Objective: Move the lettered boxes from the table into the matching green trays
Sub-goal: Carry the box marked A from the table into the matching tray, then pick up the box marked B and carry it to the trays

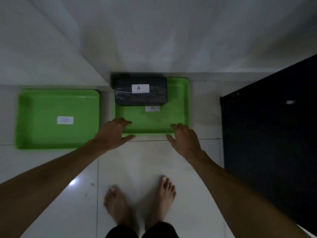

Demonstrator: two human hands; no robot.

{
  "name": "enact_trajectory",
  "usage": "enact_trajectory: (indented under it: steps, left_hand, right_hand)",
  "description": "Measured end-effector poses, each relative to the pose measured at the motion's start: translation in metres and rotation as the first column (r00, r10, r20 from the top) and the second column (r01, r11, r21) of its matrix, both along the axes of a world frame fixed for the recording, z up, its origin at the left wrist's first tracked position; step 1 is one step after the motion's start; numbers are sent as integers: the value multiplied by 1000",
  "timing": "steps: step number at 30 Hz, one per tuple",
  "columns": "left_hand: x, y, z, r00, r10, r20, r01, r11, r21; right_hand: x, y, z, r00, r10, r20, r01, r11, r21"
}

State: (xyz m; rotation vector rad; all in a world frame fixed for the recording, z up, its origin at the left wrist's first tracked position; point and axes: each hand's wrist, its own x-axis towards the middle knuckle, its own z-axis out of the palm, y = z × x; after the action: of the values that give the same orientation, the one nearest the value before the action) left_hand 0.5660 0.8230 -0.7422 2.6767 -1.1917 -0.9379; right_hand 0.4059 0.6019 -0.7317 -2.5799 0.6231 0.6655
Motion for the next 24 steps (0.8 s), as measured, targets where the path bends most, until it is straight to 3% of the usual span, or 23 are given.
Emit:
enact_trajectory:
  steps: [4, 7, 13, 16, 19, 24]
  left_hand:
    - [7, -22, 136, 990, 137, -39, -138, 989, -46]
    - [0, -40, 255, 983, 165, -75, -175, 972, -156]
    - [-36, -93, 479, 993, 84, -84, -108, 934, -341]
    - [-77, -127, 565, 996, 79, -32, -85, 862, -500]
    - [-130, -166, 626, 998, 66, 4, -48, 774, -632]
    - [-244, -252, 694, 983, -6, -184, -119, 739, -663]
  right_hand:
    - [11, 2, 136, 991, -131, -33, 135, 976, 169]
    - [10, -5, 256, 986, -140, -91, 159, 948, 274]
    - [-32, -44, 495, 996, -76, -42, 82, 984, 156]
    - [-78, -74, 595, 982, -158, 104, 148, 984, 97]
    - [-146, -106, 664, 932, -251, 261, 249, 968, 43]
    - [-312, -161, 726, 807, -471, 357, 476, 876, 78]
